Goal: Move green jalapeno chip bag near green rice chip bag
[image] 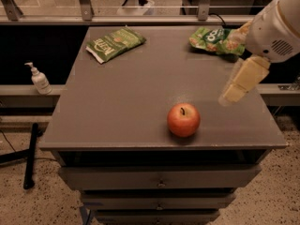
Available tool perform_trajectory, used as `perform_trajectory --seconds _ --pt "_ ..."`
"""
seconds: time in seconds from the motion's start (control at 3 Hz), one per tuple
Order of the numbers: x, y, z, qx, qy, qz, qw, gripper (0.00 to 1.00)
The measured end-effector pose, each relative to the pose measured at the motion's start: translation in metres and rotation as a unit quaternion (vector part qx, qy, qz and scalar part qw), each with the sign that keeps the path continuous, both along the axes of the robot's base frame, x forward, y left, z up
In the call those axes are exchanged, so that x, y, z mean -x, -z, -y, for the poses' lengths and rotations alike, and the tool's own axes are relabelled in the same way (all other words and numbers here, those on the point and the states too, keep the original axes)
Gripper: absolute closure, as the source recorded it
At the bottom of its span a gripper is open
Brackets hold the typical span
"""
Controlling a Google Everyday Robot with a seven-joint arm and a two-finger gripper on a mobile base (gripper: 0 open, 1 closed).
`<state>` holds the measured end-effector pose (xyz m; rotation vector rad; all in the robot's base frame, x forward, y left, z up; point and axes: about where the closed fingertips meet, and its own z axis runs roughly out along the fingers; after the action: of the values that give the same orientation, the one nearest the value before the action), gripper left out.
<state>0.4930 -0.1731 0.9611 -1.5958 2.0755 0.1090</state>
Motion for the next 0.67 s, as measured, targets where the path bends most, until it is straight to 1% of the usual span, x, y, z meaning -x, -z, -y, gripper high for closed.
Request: perform_trajectory --seconds 0.33,0.67 --pt "-0.039 0.021 -0.027 -0.085 0.008 -0.009 0.9963 0.00" --pt "-0.073 0.038 -0.051 -0.162 0.031 -0.026 0.9860 0.00"
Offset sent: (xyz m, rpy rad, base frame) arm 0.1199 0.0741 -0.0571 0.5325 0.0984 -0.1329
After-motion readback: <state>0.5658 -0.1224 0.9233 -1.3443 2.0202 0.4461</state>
